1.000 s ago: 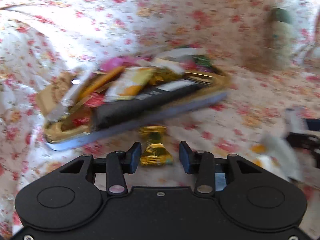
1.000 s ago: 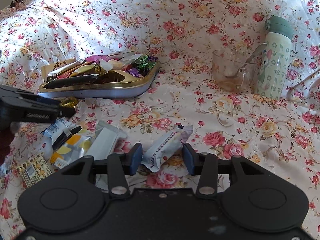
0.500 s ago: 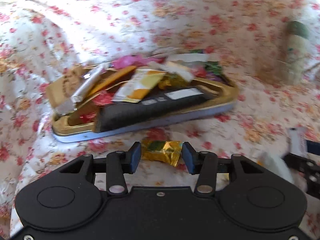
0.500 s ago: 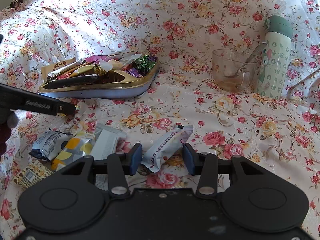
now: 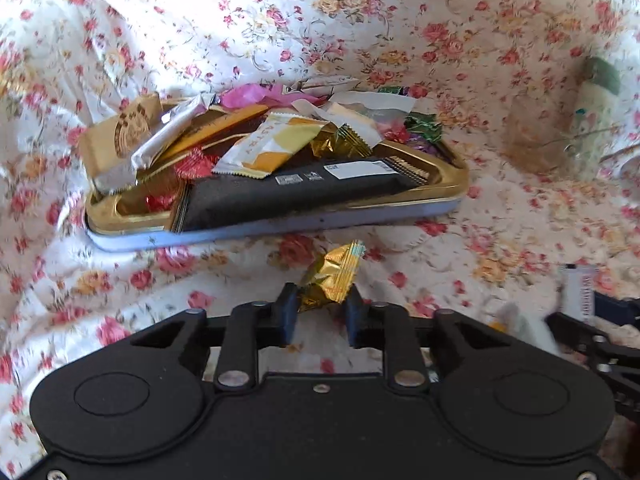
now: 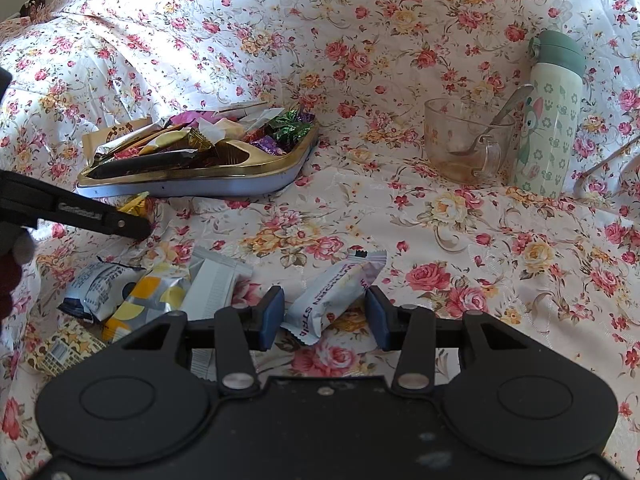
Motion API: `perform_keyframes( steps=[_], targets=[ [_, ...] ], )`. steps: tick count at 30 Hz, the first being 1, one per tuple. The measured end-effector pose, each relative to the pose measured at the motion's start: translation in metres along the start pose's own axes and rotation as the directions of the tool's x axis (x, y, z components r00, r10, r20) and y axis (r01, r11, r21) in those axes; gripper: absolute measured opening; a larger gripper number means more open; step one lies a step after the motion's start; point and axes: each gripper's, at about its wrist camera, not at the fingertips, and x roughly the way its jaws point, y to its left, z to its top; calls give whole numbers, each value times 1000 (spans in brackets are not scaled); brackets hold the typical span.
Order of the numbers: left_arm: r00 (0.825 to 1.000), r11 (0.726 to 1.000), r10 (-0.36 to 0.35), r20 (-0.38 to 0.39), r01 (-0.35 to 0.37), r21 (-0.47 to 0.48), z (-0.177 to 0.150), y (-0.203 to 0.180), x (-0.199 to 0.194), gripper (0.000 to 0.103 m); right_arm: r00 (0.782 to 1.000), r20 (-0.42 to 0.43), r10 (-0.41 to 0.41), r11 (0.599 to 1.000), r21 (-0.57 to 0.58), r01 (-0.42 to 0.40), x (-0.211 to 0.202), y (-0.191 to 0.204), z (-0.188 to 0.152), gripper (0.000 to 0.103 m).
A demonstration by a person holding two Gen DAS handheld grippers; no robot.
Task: Organize snacks
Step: 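Grasp the gold candy with the left tool while the right tool grasps the white hawthorn strip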
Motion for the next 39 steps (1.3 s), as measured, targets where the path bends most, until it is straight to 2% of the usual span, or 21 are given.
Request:
perform_keyframes(
  steps=[2, 5, 9, 12, 13, 16, 18, 20, 23, 28, 30, 39],
  targets=[
    [1000, 1000, -21, -11, 21, -16, -3, 2, -6, 19, 1000, 0, 0, 1000, 0, 0, 0, 0, 0, 46],
    [998, 999, -49, -30, 49, -11, -9, 1, -17, 19, 1000, 0, 0, 1000, 0, 0, 0, 0, 0, 46],
    [996, 992, -87, -33, 89, 86, -21, -9, -42, 20, 1000, 1, -1, 1000, -1, 1, 0, 0, 0, 46],
    [999, 986, -54, -7, 55, 157, -22, -20, -55, 33, 1000, 1, 0, 1000, 0, 0, 0, 0, 0, 46],
    [999, 987, -32, -5, 33, 155, -19, -22, -55, 33, 1000, 1, 0, 1000, 0, 0, 0, 0, 0, 46],
    [1000, 997, 12, -7, -12, 76, -3, -24, -46, 40, 1000, 1, -2, 1000, -2, 2, 0, 0, 0, 46],
    [998, 998, 55, -15, -55, -11, 9, -21, -36, 48, 1000, 1, -4, 1000, -5, 4, 0, 0, 0, 46],
    [996, 990, 85, -40, -89, -107, 21, -15, -23, 48, 1000, 1, -4, 1000, -4, 4, 0, 0, 0, 46],
    [992, 976, 74, -99, -92, -195, 28, -7, -4, 48, 1000, 2, -3, 1000, -3, 3, 0, 0, 0, 46],
    [982, 972, 113, -152, -141, -187, 24, -12, 16, 48, 1000, 3, 3, 1000, 6, -3, 1, -1, -1, 46],
    [982, 970, 123, -141, -150, -193, 21, -12, 17, 48, 1000, 4, 4, 1000, 9, -5, 1, -1, -1, 46],
    [990, 969, 35, -139, -67, -238, 12, 9, 1, 47, 1000, 5, 3, 1000, 9, -3, 1, -1, -1, 46]
  ],
)
